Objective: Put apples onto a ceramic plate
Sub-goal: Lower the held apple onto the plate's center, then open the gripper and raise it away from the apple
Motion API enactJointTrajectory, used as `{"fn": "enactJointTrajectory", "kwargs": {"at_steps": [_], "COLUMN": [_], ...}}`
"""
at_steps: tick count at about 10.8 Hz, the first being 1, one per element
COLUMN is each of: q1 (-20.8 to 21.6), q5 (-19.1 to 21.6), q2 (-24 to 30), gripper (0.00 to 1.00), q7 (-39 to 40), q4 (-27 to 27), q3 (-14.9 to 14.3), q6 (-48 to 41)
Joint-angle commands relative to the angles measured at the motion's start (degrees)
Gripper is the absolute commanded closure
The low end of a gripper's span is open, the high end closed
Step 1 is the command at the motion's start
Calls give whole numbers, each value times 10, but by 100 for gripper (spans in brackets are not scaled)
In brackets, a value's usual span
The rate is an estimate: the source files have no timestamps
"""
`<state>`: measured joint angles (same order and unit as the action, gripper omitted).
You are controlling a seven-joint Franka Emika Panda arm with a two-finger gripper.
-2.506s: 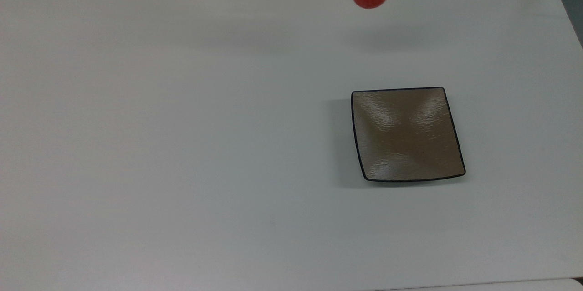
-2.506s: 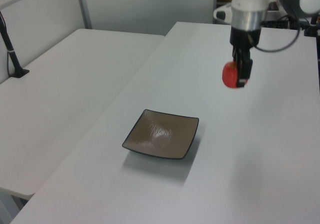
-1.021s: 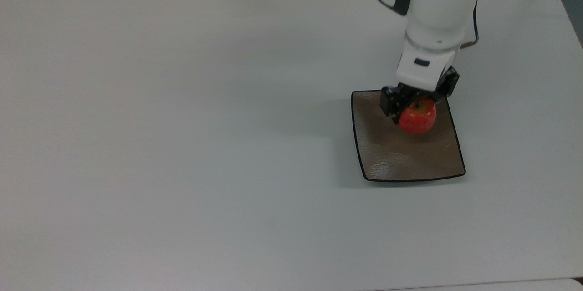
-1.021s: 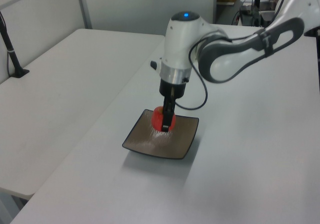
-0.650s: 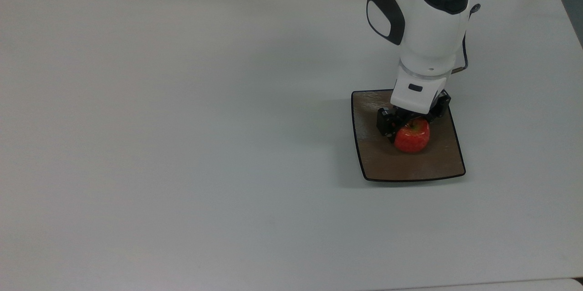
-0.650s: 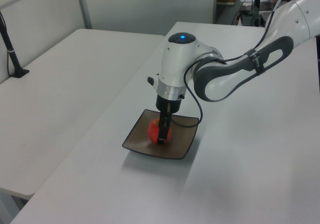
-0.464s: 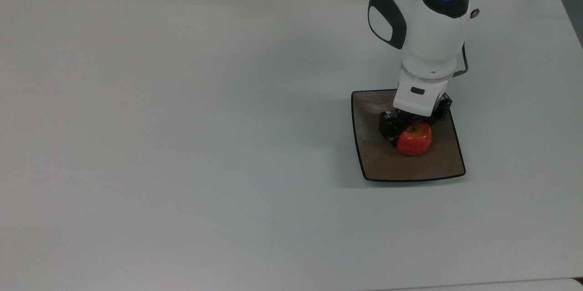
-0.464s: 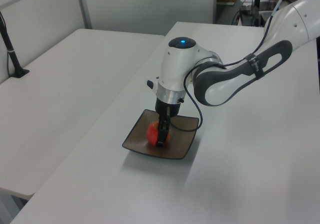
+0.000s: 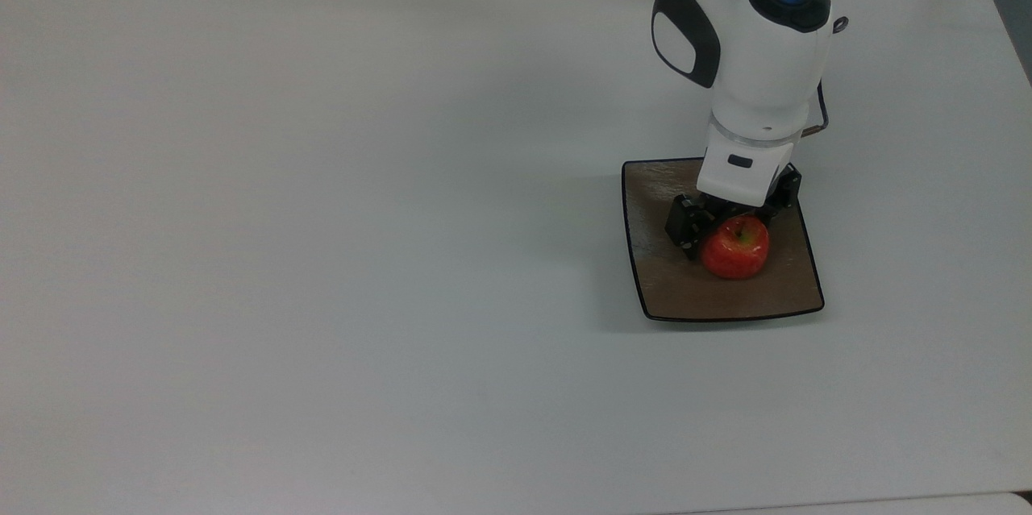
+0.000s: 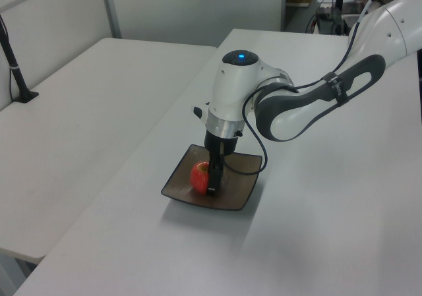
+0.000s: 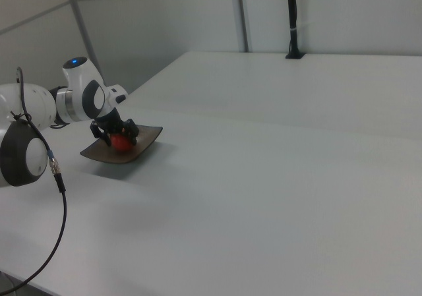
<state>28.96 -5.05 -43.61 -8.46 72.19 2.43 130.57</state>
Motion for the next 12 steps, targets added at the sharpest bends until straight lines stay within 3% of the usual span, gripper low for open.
{"fn": "enactJointTrajectory", "kwargs": {"at_steps": [1, 3, 5, 8, 12], "q1": [7, 6, 2, -36, -110], "q5": [-9, -8, -2, 15, 62], "q2": [18, 68, 143, 281, 411], "gripper": [0, 0, 0, 0, 0], "q7": [-16, -18, -18, -37, -38], "q4": [4, 24, 50, 66, 81], "q3": [-4, -3, -3, -1, -4], "q6": [3, -4, -77, -236, -390]}}
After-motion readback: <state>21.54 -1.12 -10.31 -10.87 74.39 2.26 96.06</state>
